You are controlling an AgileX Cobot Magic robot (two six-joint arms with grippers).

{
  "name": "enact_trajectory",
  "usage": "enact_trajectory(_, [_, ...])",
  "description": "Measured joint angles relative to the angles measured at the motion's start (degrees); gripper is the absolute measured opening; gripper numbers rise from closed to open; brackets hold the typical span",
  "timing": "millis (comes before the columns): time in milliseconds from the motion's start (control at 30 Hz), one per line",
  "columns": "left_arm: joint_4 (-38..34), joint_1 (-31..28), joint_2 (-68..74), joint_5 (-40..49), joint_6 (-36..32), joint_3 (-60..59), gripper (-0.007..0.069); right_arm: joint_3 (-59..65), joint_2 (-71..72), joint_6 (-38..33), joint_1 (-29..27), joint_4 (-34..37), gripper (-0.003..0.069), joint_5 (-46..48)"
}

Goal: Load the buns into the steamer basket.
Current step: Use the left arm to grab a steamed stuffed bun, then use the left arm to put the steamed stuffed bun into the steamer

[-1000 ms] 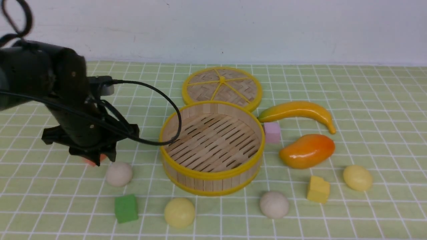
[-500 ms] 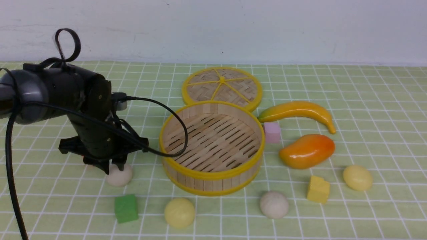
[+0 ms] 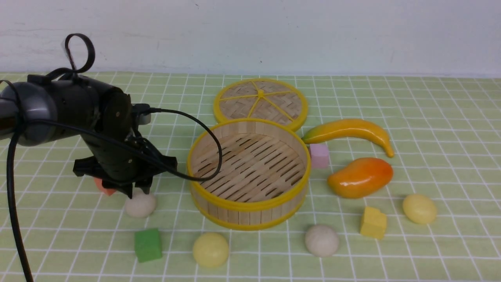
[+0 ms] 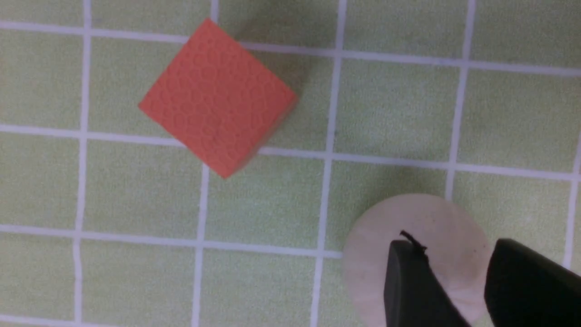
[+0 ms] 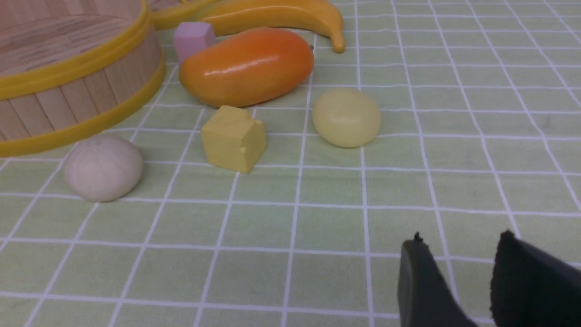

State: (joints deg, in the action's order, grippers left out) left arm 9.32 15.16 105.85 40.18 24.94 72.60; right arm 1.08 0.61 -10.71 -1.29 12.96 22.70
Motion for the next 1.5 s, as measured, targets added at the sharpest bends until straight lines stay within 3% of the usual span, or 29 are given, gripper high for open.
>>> enact_trajectory(700, [-0.11, 0.00, 2.29, 1.41, 0.25, 0.12, 0.0225, 0.00, 0.00, 0.00, 0.00, 0.00, 0.0239, 0.00])
enact_trajectory(800, [-1.09, 0.00, 2.29, 1.93, 0.25, 0.19, 0.0186, 0.00, 0.00, 0.00, 0.00, 0.00, 0.0239, 0.00])
enact_trajectory(933, [-2.60, 0.00, 2.29, 2.50, 0.25, 0.24, 0.0028, 0.00, 0.00, 0.00, 0.00, 0.00, 0.0239, 0.00])
enact_trajectory(1000, [-2.75, 0.00, 2.29, 3.06, -0.08, 0.24, -0.0008, 0.00, 0.00, 0.00, 0.00, 0.00, 0.0239, 0.00])
enact_trajectory(1333, [-4.02, 0.00, -0.82, 6.55, -4.10, 2.27, -0.0009, 0.00, 0.00, 0.00, 0.00, 0.00, 0.0239, 0.00])
enact_trajectory(1500, [-8.93, 0.00, -1.73, 11.93, -8.73, 8.88, -0.0009, 0.00, 0.00, 0.00, 0.00, 0.00, 0.0239, 0.00])
